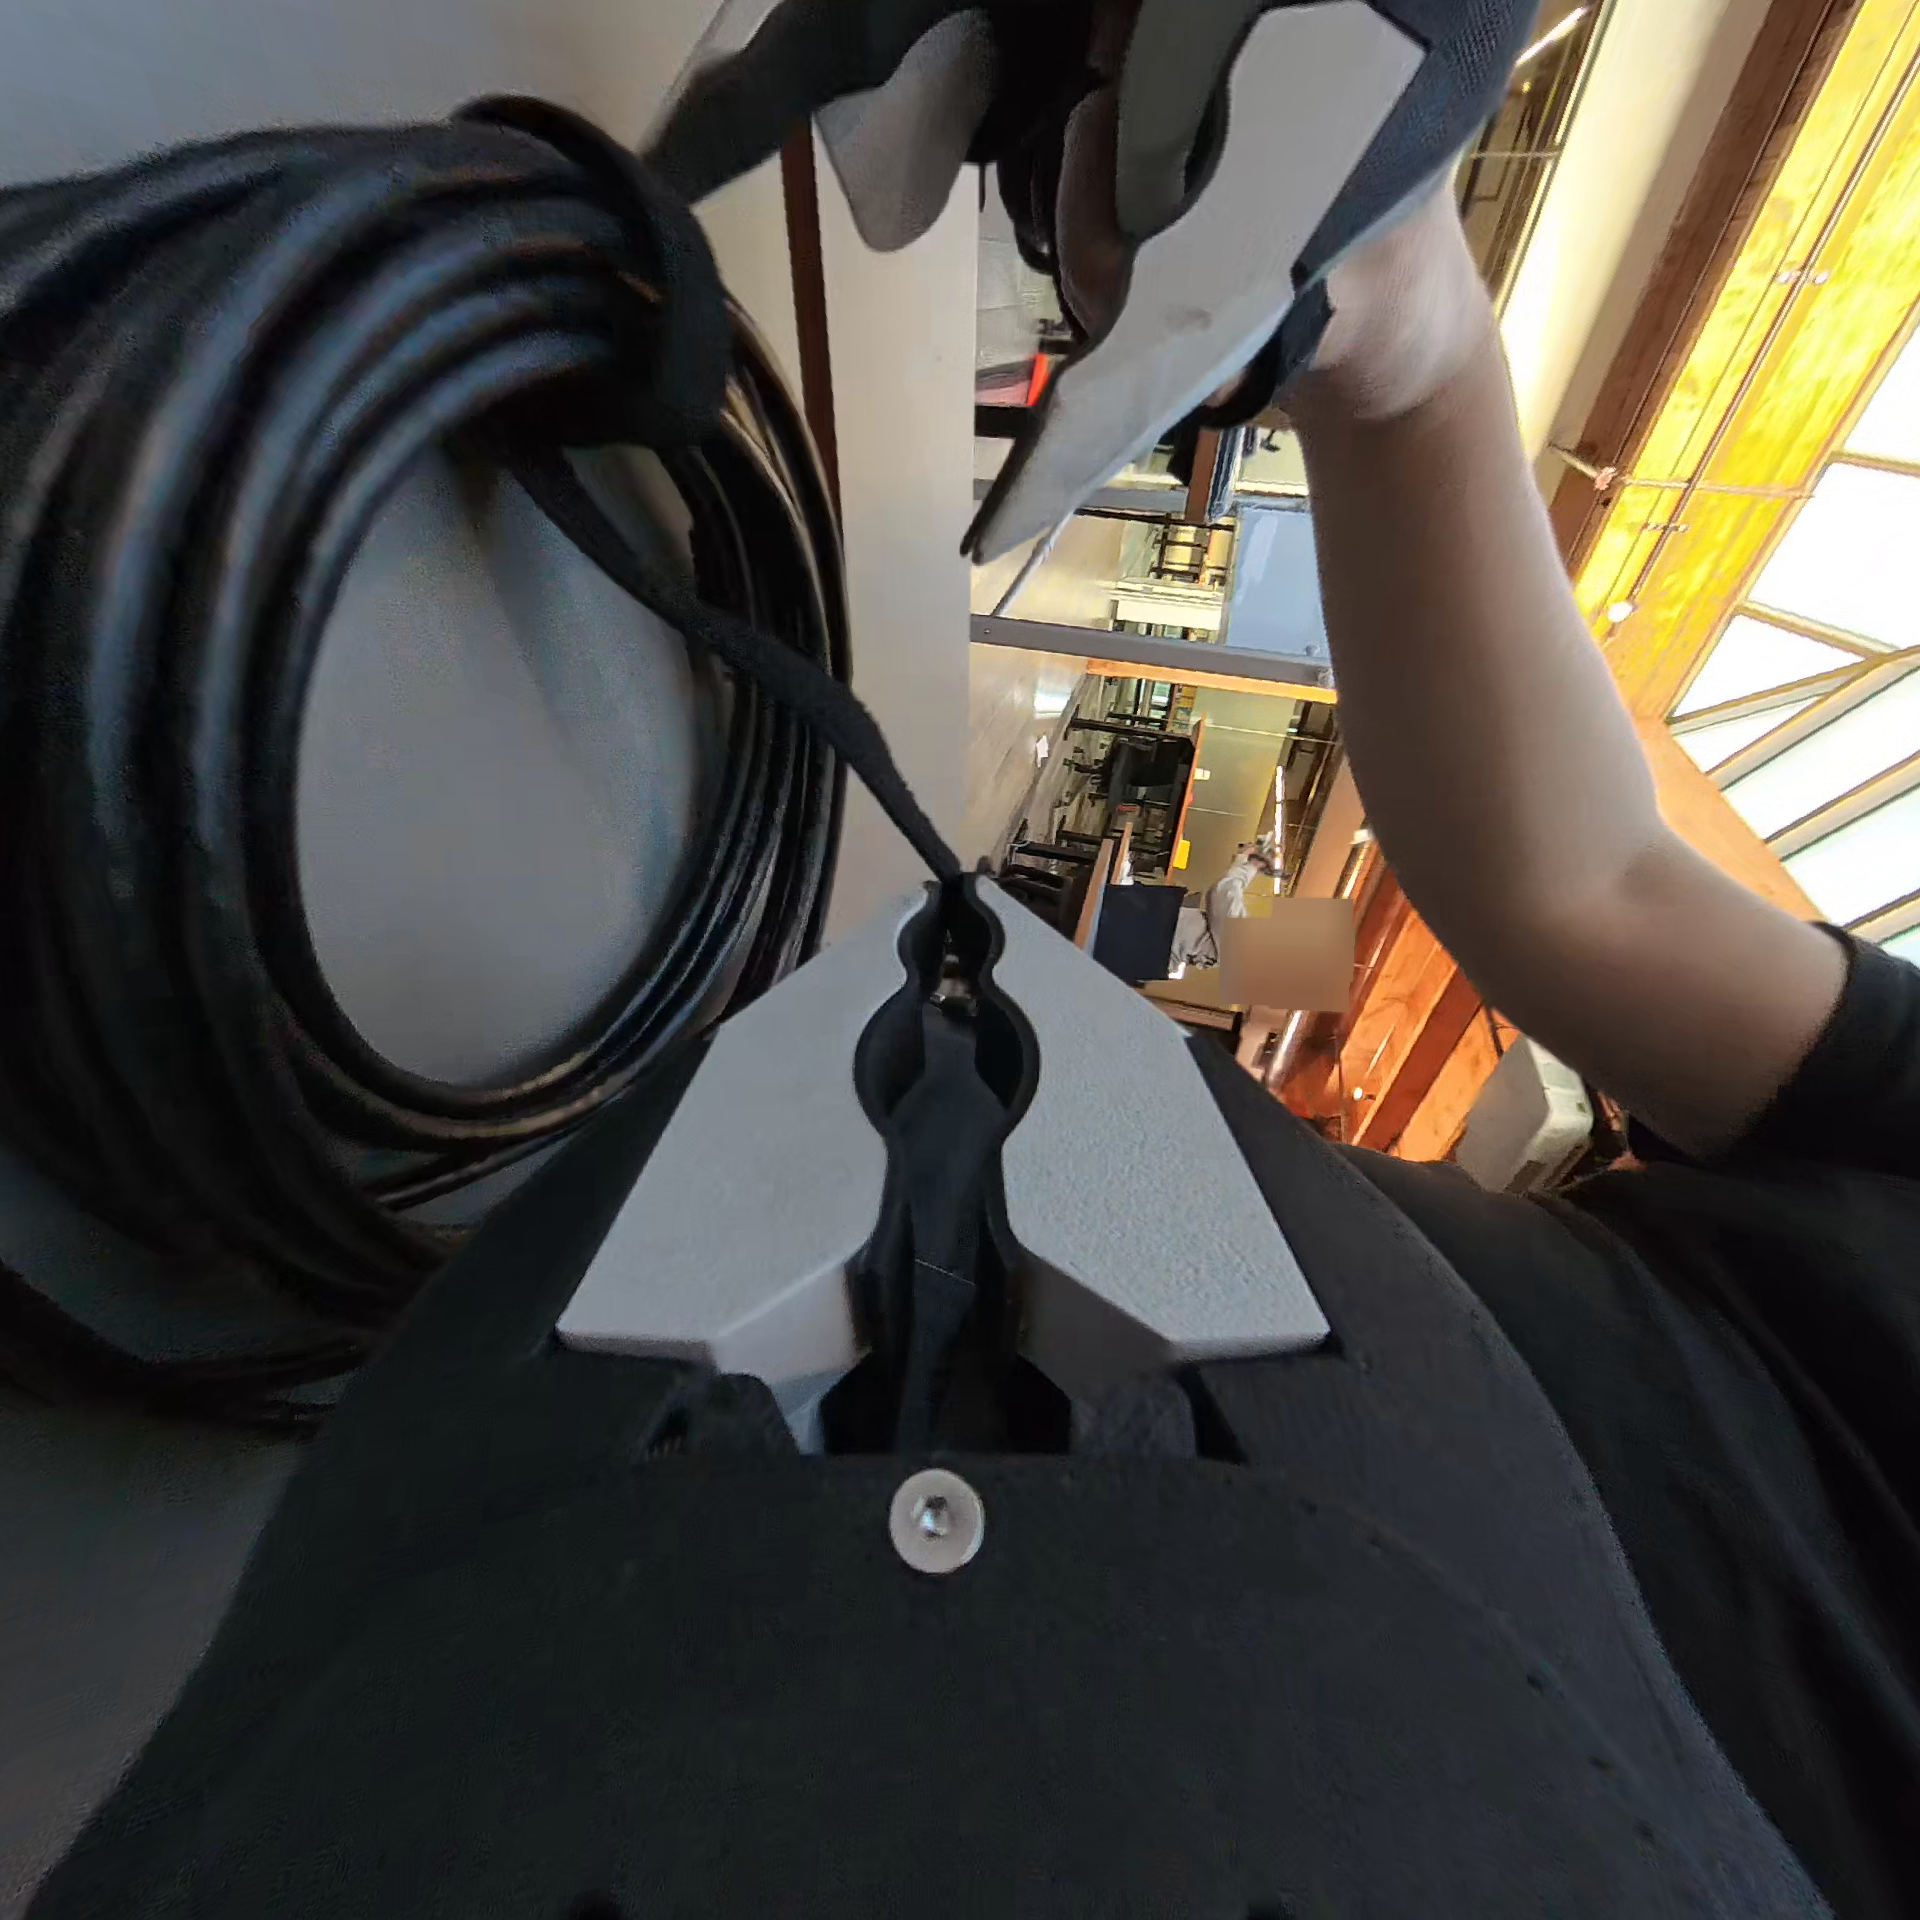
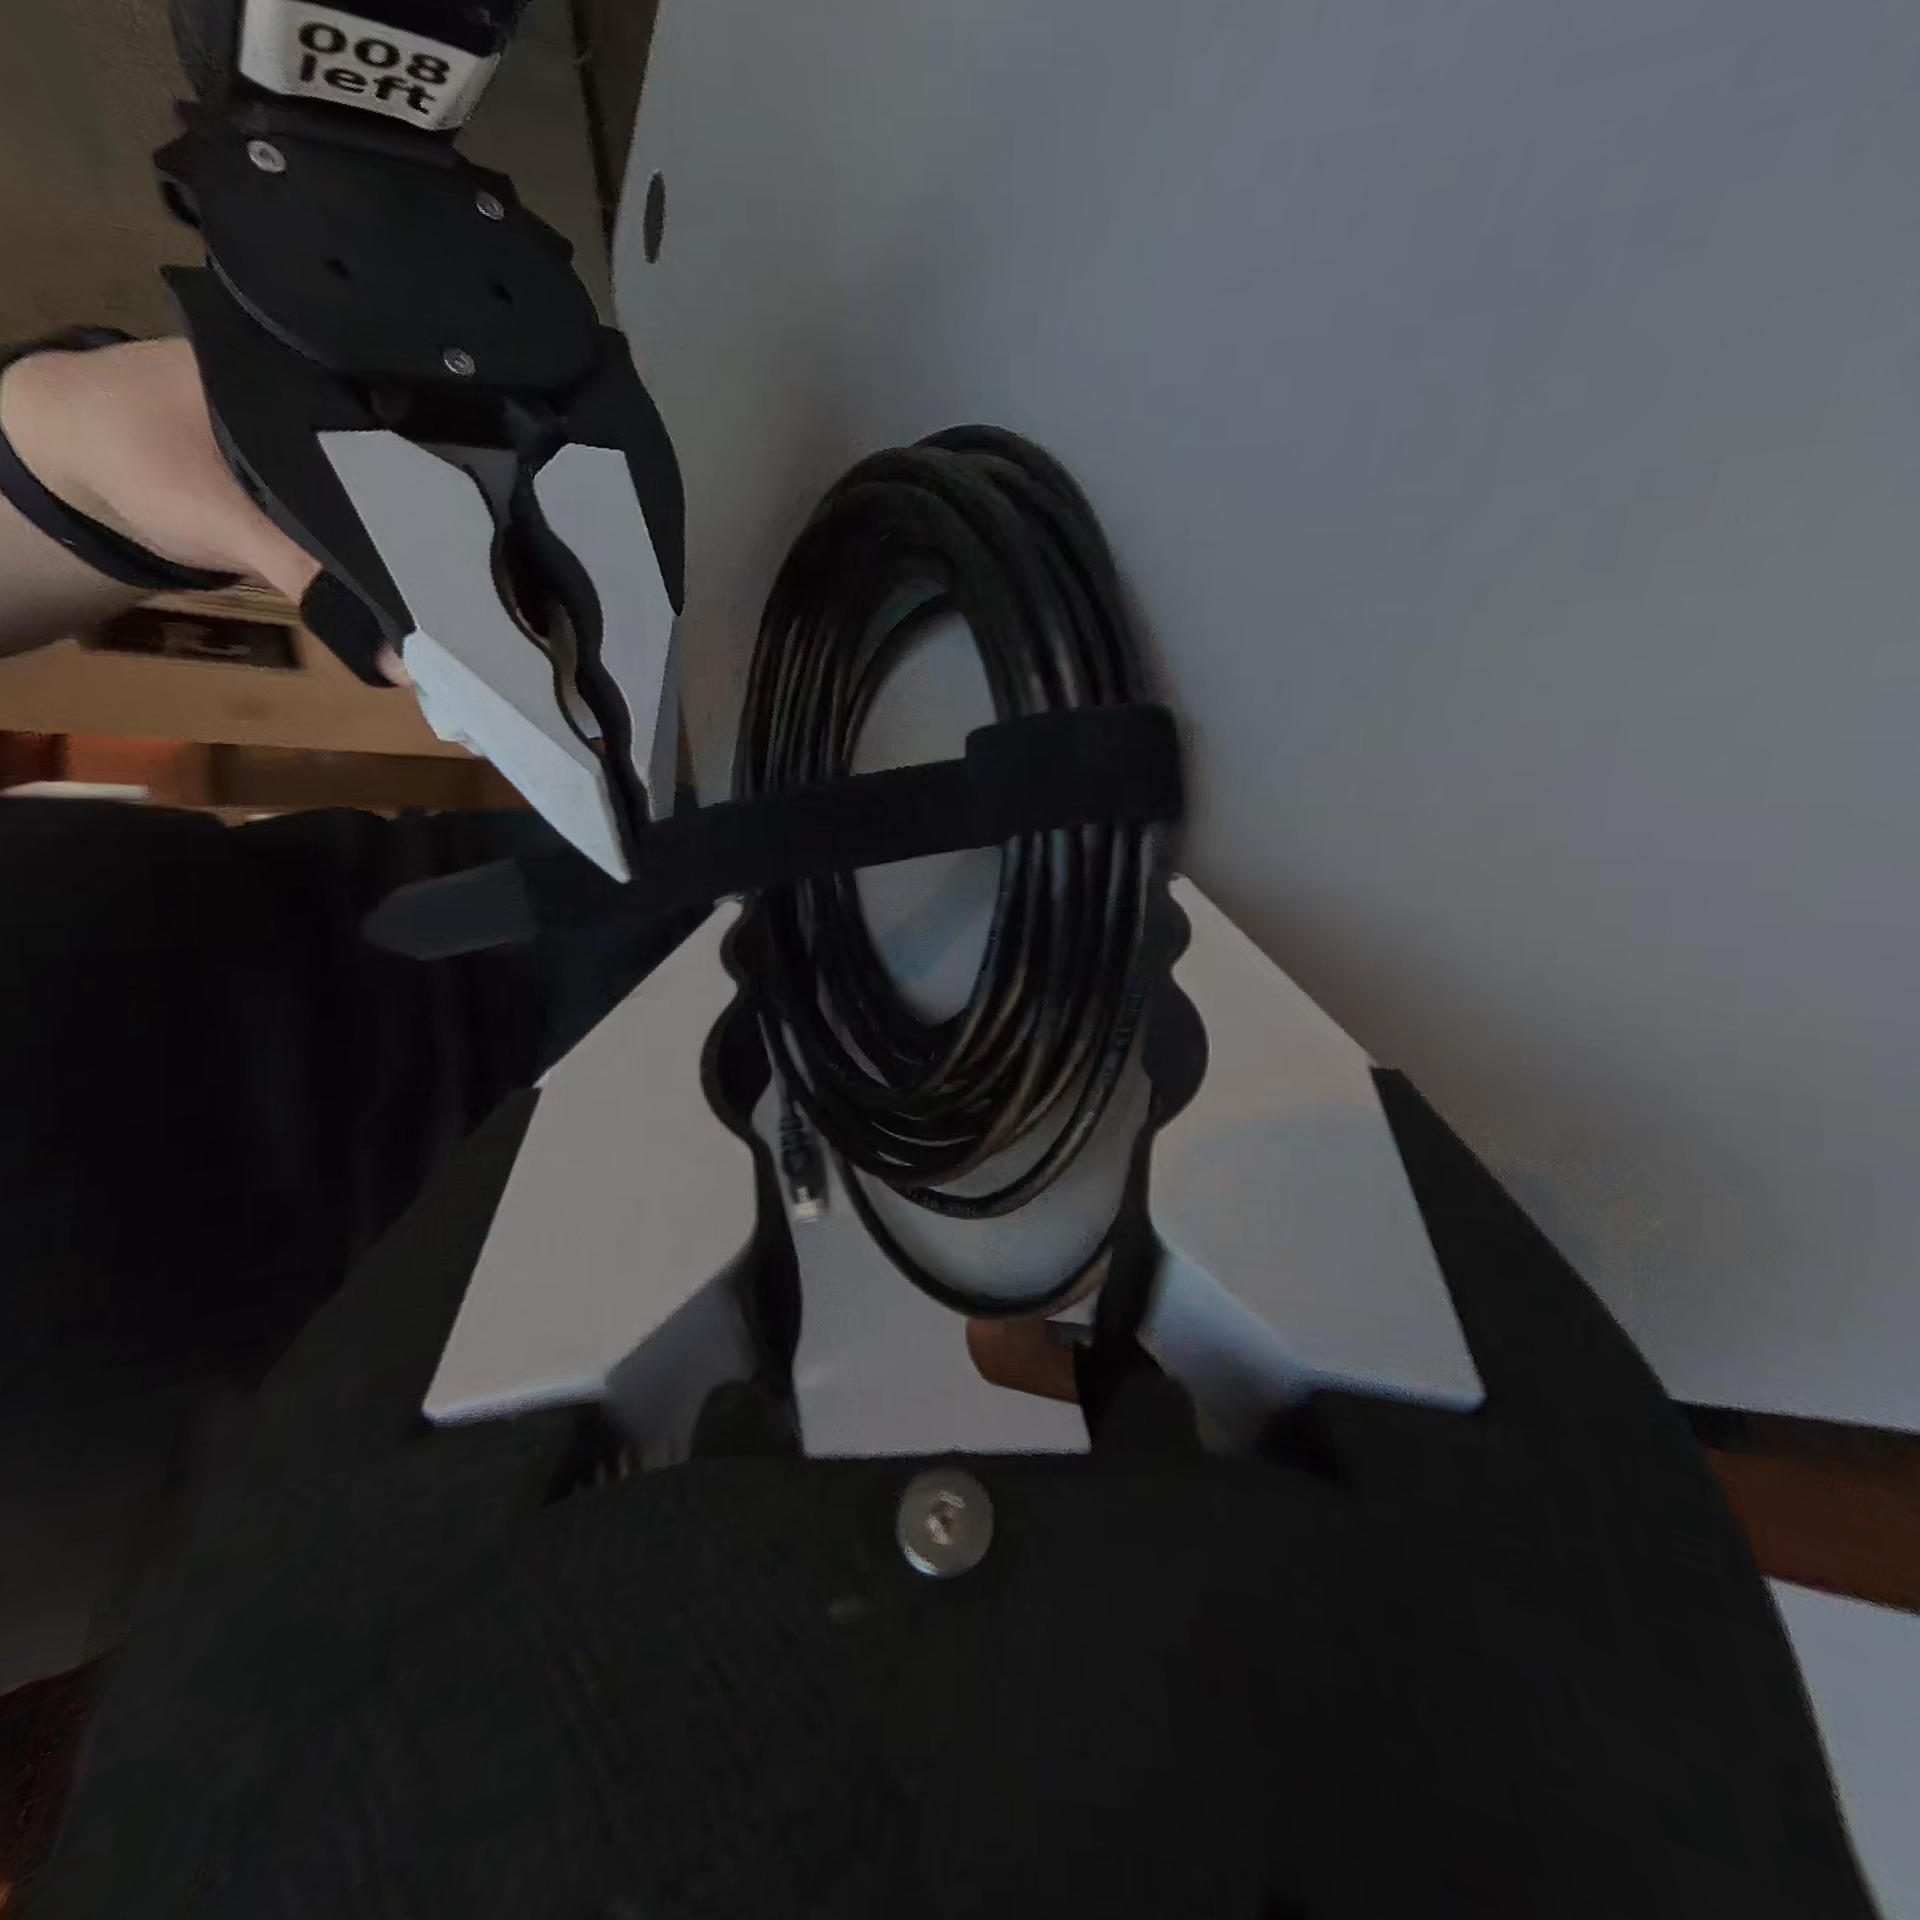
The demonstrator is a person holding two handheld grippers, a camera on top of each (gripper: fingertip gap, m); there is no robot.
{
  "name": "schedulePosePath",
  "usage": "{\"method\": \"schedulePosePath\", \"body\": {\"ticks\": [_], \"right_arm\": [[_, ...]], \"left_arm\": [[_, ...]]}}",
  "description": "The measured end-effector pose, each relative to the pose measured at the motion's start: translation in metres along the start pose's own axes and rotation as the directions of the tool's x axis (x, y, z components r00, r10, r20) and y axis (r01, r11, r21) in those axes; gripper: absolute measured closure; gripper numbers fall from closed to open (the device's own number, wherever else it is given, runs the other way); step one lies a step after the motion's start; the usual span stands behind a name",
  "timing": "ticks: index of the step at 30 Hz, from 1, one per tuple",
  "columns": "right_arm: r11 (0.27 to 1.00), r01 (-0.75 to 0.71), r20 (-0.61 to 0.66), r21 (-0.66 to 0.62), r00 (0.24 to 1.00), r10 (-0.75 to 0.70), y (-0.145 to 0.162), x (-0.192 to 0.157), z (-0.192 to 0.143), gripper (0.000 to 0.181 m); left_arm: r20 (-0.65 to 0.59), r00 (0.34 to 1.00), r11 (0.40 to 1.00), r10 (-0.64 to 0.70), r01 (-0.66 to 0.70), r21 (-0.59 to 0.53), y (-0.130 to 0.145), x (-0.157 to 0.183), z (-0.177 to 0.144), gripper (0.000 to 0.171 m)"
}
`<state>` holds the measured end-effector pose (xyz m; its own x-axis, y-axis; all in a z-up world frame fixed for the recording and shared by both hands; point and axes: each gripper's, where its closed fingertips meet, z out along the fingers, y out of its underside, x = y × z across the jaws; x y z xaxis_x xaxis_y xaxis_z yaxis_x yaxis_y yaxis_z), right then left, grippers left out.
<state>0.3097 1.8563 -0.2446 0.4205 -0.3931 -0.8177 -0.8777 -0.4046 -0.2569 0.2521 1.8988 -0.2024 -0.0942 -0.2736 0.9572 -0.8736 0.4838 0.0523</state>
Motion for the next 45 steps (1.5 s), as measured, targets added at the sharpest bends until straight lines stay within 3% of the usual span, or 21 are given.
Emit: {"method": "schedulePosePath", "body": {"ticks": [5, 9, 12, 15, 16, 17, 20, 22, 24, 26, 29, 31, 33, 35, 40, 43, 45], "right_arm": [[0.955, 0.245, -0.222, 0.168, 0.953, -0.205, -0.007, -0.019, -0.013, 0.117], [0.869, 0.485, -0.385, 0.101, 0.824, -0.415, 0.008, -0.050, 0.007, 0.118], [0.802, 0.595, -0.534, 0.059, 0.697, -0.478, 0.008, -0.056, 0.019, 0.124], [0.754, 0.655, -0.648, 0.051, 0.596, -0.474, -0.005, -0.057, 0.016, 0.139], [0.740, 0.669, -0.660, 0.070, 0.588, -0.468, -0.010, -0.060, 0.014, 0.152], [0.729, 0.678, -0.647, 0.094, 0.598, -0.472, -0.012, -0.064, 0.013, 0.169], [0.743, 0.637, -0.632, 0.203, 0.665, -0.398, -0.023, -0.062, 0.000, 0.173], [0.753, 0.594, -0.588, 0.285, 0.728, -0.352, -0.033, -0.063, -0.010, 0.176], [0.781, 0.556, -0.565, 0.283, 0.755, -0.332, -0.038, -0.055, -0.013, 0.180], [0.790, 0.553, -0.569, 0.265, 0.751, -0.335, -0.040, -0.047, -0.017, 0.181], [0.804, 0.503, -0.556, 0.319, 0.786, -0.271, -0.045, -0.034, -0.030, 0.181], [0.800, 0.476, -0.556, 0.365, 0.801, -0.222, -0.048, -0.025, -0.042, 0.181], [0.804, 0.454, -0.554, 0.384, 0.810, -0.193, -0.049, -0.015, -0.050, 0.181], [0.812, 0.435, -0.546, 0.389, 0.819, -0.178, -0.048, -0.006, -0.052, 0.181], [0.835, 0.386, -0.520, 0.393, 0.842, -0.145, -0.049, 0.009, -0.054, 0.181], [0.847, 0.333, -0.475, 0.414, 0.873, -0.112, -0.050, 0.017, -0.052, 0.181], [0.853, 0.290, -0.437, 0.433, 0.896, -0.083, -0.051, 0.023, -0.050, 0.181]], "left_arm": [[-0.099, 0.988, 0.992, -0.119, 0.123, 0.034, -0.006, 0.001, 0.001, 0.171], [-0.145, 0.974, 0.981, -0.173, 0.184, 0.064, -0.015, 0.003, -0.001, 0.171], [-0.179, 0.963, 0.973, -0.203, 0.219, 0.074, -0.021, 0.008, -0.001, 0.171], [-0.203, 0.952, 0.965, -0.230, 0.250, 0.078, -0.026, 0.012, -0.001, 0.171], [-0.207, 0.950, 0.964, -0.232, 0.253, 0.080, -0.028, 0.013, -0.001, 0.171], [-0.223, 0.947, 0.963, -0.230, 0.255, 0.089, -0.032, 0.016, -0.002, 0.171], [-0.299, 0.931, 0.959, -0.207, 0.254, 0.126, -0.049, 0.027, -0.010, 0.168], [-0.321, 0.938, 0.974, -0.131, 0.182, 0.134, -0.060, 0.034, -0.017, 0.166], [-0.206, 0.978, 0.991, 0.015, 0.013, 0.132, -0.066, 0.029, -0.021, 0.162], [-0.049, 0.989, 0.982, 0.143, -0.135, 0.131, -0.079, 0.018, -0.026, 0.144], [0.022, 0.973, 0.965, 0.231, -0.232, 0.119, -0.098, 0.017, -0.037, 0.144], [0.125, 0.925, 0.927, 0.360, -0.369, 0.060, -0.101, 0.008, -0.039, 0.133], [0.215, 0.839, 0.864, 0.500, -0.499, -0.064, -0.095, -0.009, -0.030, 0.105], [0.245, 0.764, 0.802, 0.597, -0.554, -0.225, -0.085, -0.030, -0.019, 0.101], [0.261, 0.579, 0.620, 0.772, -0.598, -0.508, -0.088, -0.068, -0.009, 0.113], [0.213, 0.493, 0.505, 0.843, -0.593, -0.627, -0.083, -0.078, -0.008, 0.140], [0.210, 0.417, 0.440, 0.884, -0.589, -0.678, -0.085, -0.081, -0.008, 0.146]]}}
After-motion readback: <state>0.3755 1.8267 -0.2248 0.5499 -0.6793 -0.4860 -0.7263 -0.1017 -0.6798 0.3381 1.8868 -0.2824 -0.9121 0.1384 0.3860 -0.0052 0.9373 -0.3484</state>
